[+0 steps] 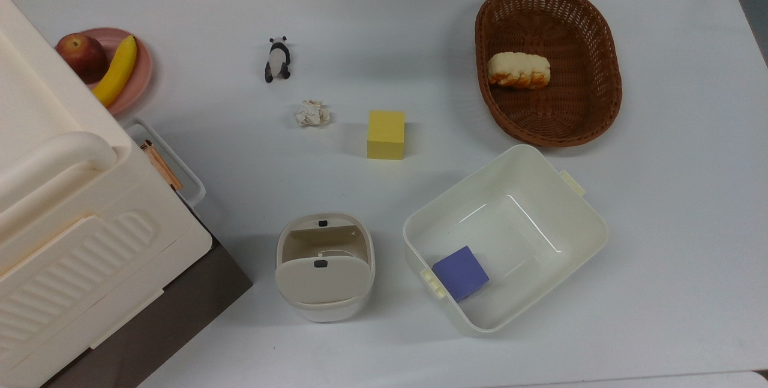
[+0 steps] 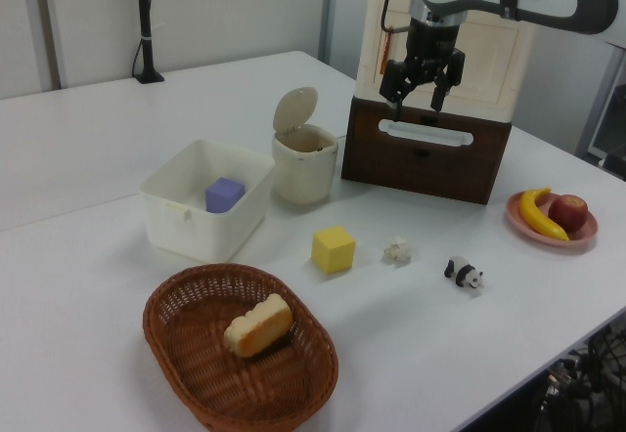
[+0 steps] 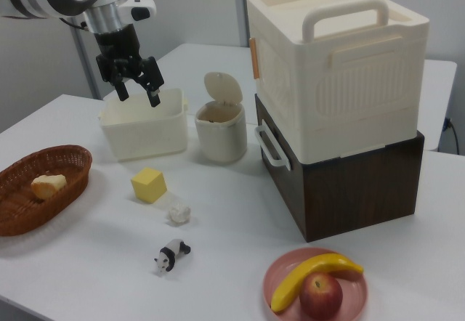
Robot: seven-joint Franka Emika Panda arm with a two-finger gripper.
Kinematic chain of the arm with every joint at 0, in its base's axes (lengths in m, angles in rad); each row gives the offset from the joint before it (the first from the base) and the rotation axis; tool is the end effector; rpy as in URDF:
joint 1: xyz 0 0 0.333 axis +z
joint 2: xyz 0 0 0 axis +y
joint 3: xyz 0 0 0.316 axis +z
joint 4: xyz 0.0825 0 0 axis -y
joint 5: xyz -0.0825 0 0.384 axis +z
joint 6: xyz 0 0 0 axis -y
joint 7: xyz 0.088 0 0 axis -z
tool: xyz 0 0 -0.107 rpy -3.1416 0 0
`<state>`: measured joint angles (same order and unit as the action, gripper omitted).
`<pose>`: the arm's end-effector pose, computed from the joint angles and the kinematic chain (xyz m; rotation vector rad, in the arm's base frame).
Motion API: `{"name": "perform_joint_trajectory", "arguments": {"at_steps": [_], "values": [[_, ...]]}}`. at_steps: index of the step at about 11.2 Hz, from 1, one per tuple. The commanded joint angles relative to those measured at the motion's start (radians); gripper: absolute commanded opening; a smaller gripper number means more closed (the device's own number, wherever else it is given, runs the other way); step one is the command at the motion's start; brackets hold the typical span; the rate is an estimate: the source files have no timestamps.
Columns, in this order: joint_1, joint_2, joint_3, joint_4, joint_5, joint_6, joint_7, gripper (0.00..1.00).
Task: Grab it up and put it in the trash
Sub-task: 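Move the open gripper down toward the small white paper ball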
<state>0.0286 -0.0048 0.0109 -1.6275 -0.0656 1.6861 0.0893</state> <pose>0.5632 0.0160 0.6109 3.0779 -0.0682 0.1039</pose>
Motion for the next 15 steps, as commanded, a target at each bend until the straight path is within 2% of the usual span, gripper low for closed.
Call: {"name": "perform_joint_trajectory", "arguments": {"at_steps": [1, 4, 7, 10, 12, 15], "values": [[0.014, -0.041, -0.008, -0.076, 0.026, 0.009, -0.014, 1.0], [-0.005, -0.105, -0.003, -0.231, 0.026, 0.192, -0.011, 1.0], [-0.042, -0.121, -0.003, -0.284, 0.027, 0.225, -0.009, 1.0], [-0.064, -0.155, -0.003, -0.392, 0.027, 0.305, -0.003, 1.0], [-0.065, -0.146, -0.005, -0.439, 0.026, 0.386, -0.002, 1.0], [-0.078, -0.061, -0.005, -0.439, 0.021, 0.458, -0.006, 1.0]]}}
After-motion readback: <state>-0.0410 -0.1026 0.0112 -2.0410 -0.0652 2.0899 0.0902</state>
